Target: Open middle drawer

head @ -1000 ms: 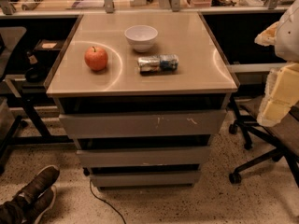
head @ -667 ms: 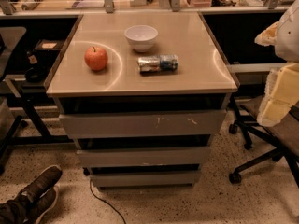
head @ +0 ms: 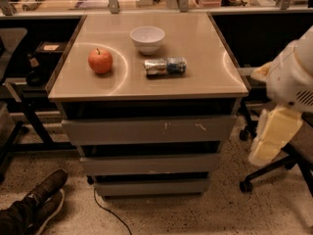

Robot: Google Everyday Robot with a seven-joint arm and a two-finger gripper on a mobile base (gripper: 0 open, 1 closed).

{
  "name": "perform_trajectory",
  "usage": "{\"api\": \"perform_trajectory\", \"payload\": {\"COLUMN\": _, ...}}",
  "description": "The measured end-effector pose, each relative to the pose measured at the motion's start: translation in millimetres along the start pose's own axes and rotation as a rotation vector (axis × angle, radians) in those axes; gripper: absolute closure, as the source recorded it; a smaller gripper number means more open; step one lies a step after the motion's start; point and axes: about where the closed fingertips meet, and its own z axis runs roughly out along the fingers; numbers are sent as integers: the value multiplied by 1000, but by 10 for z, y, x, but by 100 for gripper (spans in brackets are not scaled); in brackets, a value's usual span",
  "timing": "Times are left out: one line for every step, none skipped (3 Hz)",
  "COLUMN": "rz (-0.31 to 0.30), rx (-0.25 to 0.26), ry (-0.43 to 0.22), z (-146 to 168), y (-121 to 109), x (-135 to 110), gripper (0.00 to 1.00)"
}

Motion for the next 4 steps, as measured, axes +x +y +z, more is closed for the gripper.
{"api": "perform_trajectory", "payload": {"rz": 24, "rx": -84, "ry": -20, "z": 764, "y": 294, "x": 31, "gripper": 0}}
{"api": "perform_trajectory", "payload": {"rz": 45, "rx": -172, "ry": -25, "z": 1583, "y": 533, "x": 85, "gripper": 0}}
{"api": "perform_trajectory", "payload": {"rz": 57, "rx": -171, "ry": -31, "z": 1659, "y": 556, "x": 90, "gripper": 0}}
{"api": "perform_trajectory", "payload": {"rz": 102, "rx": -191, "ry": -34, "z": 2181, "y": 574, "x": 110, "gripper": 0}}
